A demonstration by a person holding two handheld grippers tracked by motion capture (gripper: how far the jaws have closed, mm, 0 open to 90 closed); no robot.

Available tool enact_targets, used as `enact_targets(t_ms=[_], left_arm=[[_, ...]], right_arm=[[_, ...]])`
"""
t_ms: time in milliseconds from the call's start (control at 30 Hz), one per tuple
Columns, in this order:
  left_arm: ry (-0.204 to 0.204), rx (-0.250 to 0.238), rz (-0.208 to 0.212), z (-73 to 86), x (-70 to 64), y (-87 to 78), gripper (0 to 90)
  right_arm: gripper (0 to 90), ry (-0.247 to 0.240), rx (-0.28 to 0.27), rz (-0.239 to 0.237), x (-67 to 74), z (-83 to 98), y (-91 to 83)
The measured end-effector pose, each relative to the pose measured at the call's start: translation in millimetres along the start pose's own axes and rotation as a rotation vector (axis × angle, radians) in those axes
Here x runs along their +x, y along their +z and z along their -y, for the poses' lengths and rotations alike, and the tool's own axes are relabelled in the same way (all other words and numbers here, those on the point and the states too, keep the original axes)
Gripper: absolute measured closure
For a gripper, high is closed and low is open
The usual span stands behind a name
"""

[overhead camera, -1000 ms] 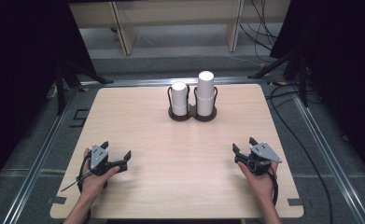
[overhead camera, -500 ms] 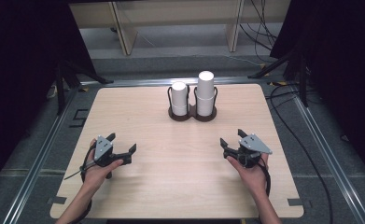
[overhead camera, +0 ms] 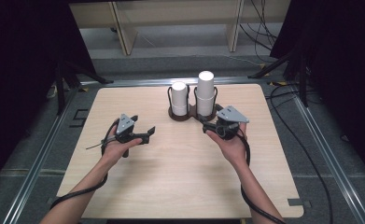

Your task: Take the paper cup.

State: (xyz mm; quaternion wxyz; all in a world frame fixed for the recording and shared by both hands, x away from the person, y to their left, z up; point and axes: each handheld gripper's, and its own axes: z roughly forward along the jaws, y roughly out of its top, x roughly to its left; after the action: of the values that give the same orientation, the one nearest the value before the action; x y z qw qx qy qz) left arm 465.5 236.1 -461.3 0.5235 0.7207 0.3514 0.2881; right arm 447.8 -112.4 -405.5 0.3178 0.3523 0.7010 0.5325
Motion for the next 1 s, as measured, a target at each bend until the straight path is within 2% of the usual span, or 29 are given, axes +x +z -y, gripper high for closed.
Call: enact_targets(t_ms=[33,67,100,200,233,300,333,367,433,467,500,533,600,700,767,800,833,933,1000], left_arm=[[0.008,-0.007,0.025,-3.4,2.0,5.8,13.8],[-0.001,-0.001,0.029,-5.3,2.5,8.5,13.8],[0.003,0.000,0.035,-9.4,4.2,16.9,14.0],[-0.004,0.009,0.034,-12.2,4.1,24.1,14.0],[0.014,0.018,0.036,-13.6,5.1,27.4,14.1],[0.008,0.026,0.046,-15.0,3.3,35.7,14.2],[0.009,0.027,0.053,-15.5,2.5,40.2,14.4],[0.011,0.032,0.058,-16.2,1.6,44.6,14.6],[0.006,0.038,0.062,-18.0,0.6,53.9,15.1],[0.005,0.042,0.061,-19.1,0.5,58.4,15.0],[0.007,0.045,0.063,-20.4,0.4,64.5,15.0],[0.003,0.049,0.064,-21.2,-0.1,67.7,15.0],[0.024,0.055,0.070,-23.0,-1.3,78.1,14.8],[0.033,0.066,0.083,-24.7,-4.6,90.1,15.0],[0.013,0.069,0.089,-25.2,-5.5,95.5,15.1],[0.011,0.068,0.089,-25.1,-5.1,99.5,15.4],[0.003,0.088,0.084,-24.4,-5.9,101.5,15.5],[0.009,0.099,0.071,-23.8,-3.1,108.1,16.2],[-0.010,0.096,0.076,-23.4,-1.3,111.5,16.9]], right_arm=[[26.9,-0.031,-0.019,-0.005,0.7,-8.6,12.6],[26.9,-0.031,-0.019,-0.005,0.7,-8.6,12.6],[27.2,-0.030,-0.017,-0.017,2.5,-15.1,22.8],[27.4,-0.037,-0.011,-0.030,3.9,-20.6,30.9],[27.6,-0.032,-0.008,-0.032,5.7,-23.3,35.1],[27.5,-0.035,-0.007,-0.044,7.1,-28.0,45.1],[27.6,-0.064,0.001,-0.037,6.5,-30.5,49.5],[27.8,-0.047,0.009,-0.035,8.6,-31.7,54.3],[28.0,-0.070,0.012,-0.032,8.8,-35.3,63.9],[28.1,-0.063,0.025,-0.039,10.4,-36.7,68.2],[28.3,-0.092,0.024,-0.028,9.6,-38.8,72.7],[28.6,-0.079,0.027,-0.034,10.9,-40.2,78.0],[29.0,-0.059,0.037,-0.032,12.6,-42.2,85.2],[29.4,-0.055,0.041,-0.029,13.0,-45.0,96.0],[29.7,-0.069,0.046,-0.023,13.6,-46.1,101.9],[29.7,-0.063,0.051,-0.028,14.1,-46.2,104.6],[29.9,-0.067,0.056,-0.028,14.1,-46.5,107.4],[30.3,-0.067,0.060,-0.025,15.1,-46.8,114.6],[30.9,-0.051,0.071,-0.028,17.6,-46.8,118.7]])
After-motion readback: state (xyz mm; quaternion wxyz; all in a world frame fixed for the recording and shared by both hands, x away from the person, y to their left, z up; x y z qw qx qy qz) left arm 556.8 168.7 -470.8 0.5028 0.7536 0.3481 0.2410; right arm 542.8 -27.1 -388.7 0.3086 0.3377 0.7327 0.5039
